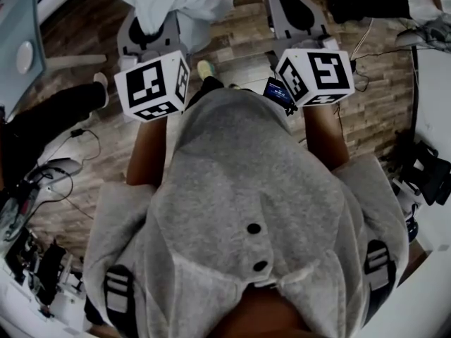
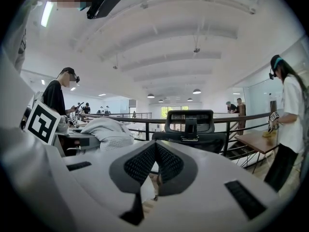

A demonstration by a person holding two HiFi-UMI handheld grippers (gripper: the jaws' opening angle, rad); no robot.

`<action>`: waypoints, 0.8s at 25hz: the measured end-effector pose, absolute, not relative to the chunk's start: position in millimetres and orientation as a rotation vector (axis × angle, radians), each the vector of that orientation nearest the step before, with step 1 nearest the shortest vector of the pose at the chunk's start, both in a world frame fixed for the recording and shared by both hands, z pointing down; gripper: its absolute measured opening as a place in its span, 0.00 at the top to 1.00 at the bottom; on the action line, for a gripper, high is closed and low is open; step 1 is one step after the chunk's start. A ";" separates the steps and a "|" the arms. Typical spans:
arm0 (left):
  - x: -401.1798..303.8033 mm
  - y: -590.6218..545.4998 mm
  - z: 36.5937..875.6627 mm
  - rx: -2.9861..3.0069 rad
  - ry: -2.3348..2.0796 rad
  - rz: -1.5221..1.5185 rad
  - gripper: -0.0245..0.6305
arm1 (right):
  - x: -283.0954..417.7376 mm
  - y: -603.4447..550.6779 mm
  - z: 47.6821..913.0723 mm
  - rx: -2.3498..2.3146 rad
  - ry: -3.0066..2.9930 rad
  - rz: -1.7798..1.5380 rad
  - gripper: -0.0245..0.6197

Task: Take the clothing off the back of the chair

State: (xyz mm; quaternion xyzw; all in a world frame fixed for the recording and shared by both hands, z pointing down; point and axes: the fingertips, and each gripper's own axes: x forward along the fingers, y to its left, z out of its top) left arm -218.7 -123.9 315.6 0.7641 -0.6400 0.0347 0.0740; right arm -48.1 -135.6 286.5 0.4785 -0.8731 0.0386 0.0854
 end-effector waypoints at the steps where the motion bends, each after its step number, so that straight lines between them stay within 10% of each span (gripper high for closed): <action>1: -212.2 -117.6 315.2 2.298 -1.918 0.107 0.82 | -42.8 -129.2 286.3 1.429 -2.605 0.113 0.95; 20: -102.3 3.0 297.5 2.365 -1.859 0.119 0.82 | 73.1 -0.6 267.2 1.566 -2.643 0.099 0.94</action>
